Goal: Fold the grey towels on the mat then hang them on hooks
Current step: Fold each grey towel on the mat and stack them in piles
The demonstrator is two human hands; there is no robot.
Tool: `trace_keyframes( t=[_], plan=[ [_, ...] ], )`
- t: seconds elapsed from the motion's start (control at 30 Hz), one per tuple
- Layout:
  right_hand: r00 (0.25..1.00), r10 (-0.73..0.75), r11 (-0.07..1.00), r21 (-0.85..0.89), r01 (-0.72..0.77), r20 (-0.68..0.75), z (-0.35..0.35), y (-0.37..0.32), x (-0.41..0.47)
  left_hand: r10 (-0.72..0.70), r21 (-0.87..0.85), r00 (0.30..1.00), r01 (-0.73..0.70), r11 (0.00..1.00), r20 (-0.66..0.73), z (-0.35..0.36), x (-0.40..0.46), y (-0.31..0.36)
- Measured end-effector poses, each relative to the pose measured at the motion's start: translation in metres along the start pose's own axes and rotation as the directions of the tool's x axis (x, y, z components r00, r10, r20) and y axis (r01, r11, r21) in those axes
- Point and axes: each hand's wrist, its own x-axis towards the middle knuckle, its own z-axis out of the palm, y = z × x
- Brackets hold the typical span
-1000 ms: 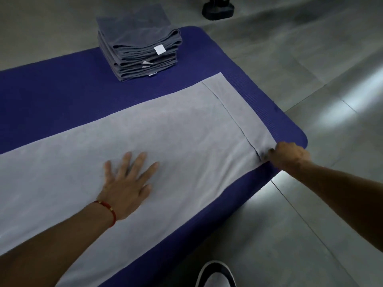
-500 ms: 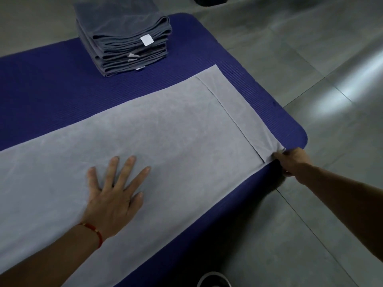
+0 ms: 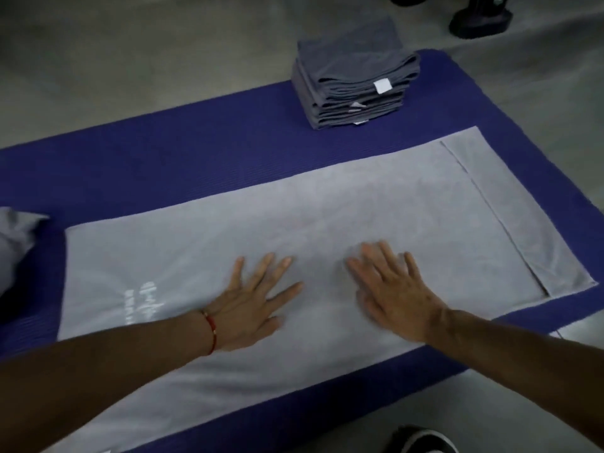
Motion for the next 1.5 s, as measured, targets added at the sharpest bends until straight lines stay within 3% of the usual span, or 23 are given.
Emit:
trace_keyframes(
  t=[0.1, 0.17, 0.27, 0.37, 0.47, 0.53, 0.6, 0.63, 0.67, 0.73, 0.87, 1.0, 1.07, 1.17, 1.2, 1.27, 1.37, 1.5],
  plan=[
    [0.975, -0.220, 0.972, -0.088, 0.218, -0.014, 0.022, -0.068, 0.009, -0.211, -0.027, 0.977, 0.211, 0.977, 0.005, 0.030, -0.101, -0.011],
    [0.948, -0.313, 0.943, -0.140, 0.303, -0.055, 0.033, -0.108, 0.020, -0.417, -0.107, 0.908, 0.418, 0.902, 0.037, 0.050, -0.167, -0.010],
    [0.942, -0.324, 0.946, -0.055, 0.320, -0.093, 0.045, -0.171, 0.044, -0.775, -0.264, 0.625, 0.767, 0.585, 0.096, 0.076, -0.246, 0.004],
    [0.953, -0.285, 0.954, 0.062, 0.292, -0.100, 0.054, -0.238, 0.057, -0.918, -0.351, 0.362, 0.891, 0.288, 0.164, 0.087, -0.292, 0.022],
    [0.967, -0.227, 0.963, 0.121, 0.241, -0.118, 0.066, -0.285, 0.051, -0.960, -0.420, 0.265, 0.884, 0.203, 0.095, 0.082, -0.302, 0.028],
    [0.977, -0.185, 0.962, 0.181, 0.203, -0.108, 0.066, -0.304, 0.043, -0.982, -0.601, 0.162, 0.796, 0.072, 0.097, 0.072, -0.298, 0.024],
    [0.983, -0.163, 0.955, 0.237, 0.177, -0.079, 0.069, -0.314, 0.035, -0.954, -0.743, 0.023, 0.633, -0.218, 0.299, 0.063, -0.296, 0.011],
    [0.986, -0.153, 0.952, 0.257, 0.164, -0.065, 0.070, -0.315, 0.033, -0.915, -0.765, -0.015, 0.543, -0.346, 0.403, 0.058, -0.296, 0.004],
    [0.988, -0.144, 0.951, 0.270, 0.153, -0.052, 0.069, -0.315, 0.031, -0.876, -0.771, -0.028, 0.460, -0.440, 0.482, 0.054, -0.297, -0.004],
    [0.984, -0.169, 0.951, 0.251, 0.178, -0.060, 0.062, -0.323, 0.028, -0.832, -0.792, -0.008, 0.301, -0.531, 0.555, 0.038, -0.293, -0.008],
    [0.920, -0.337, 0.883, 0.274, 0.382, -0.198, 0.040, -0.371, 0.013, -0.824, -0.833, 0.137, 0.169, -0.527, 0.549, -0.006, -0.272, -0.003],
    [0.955, -0.144, 0.727, 0.627, 0.280, -0.259, 0.025, -0.393, 0.021, -0.799, -0.835, 0.284, 0.339, -0.434, 0.530, -0.041, -0.251, -0.016],
    [0.962, -0.032, 0.669, 0.709, 0.223, -0.273, 0.021, -0.386, 0.030, -0.782, -0.825, 0.350, 0.448, -0.344, 0.516, -0.050, -0.239, -0.032],
    [0.969, 0.026, 0.677, 0.718, 0.163, -0.244, 0.018, -0.364, 0.037, -0.915, -0.776, 0.290, 0.630, -0.039, 0.281, -0.040, -0.211, -0.083],
    [0.972, 0.008, 0.674, 0.719, 0.167, -0.233, 0.020, -0.356, 0.038, -0.937, -0.745, 0.297, 0.664, 0.063, 0.186, -0.035, -0.198, -0.105],
    [0.975, -0.040, 0.682, 0.707, 0.186, -0.219, 0.021, -0.340, 0.038, -0.932, -0.674, 0.340, 0.718, 0.173, 0.123, -0.026, -0.170, -0.148],
    [0.976, -0.030, 0.673, 0.718, 0.178, -0.214, 0.023, -0.321, 0.035, -0.910, -0.505, 0.323, 0.849, 0.157, 0.261, -0.015, -0.136, -0.204],
    [0.980, 0.004, 0.586, 0.795, 0.160, -0.201, 0.030, -0.308, 0.029, -0.877, -0.523, 0.286, 0.851, 0.048, 0.385, -0.008, -0.118, -0.251]
  ],
)
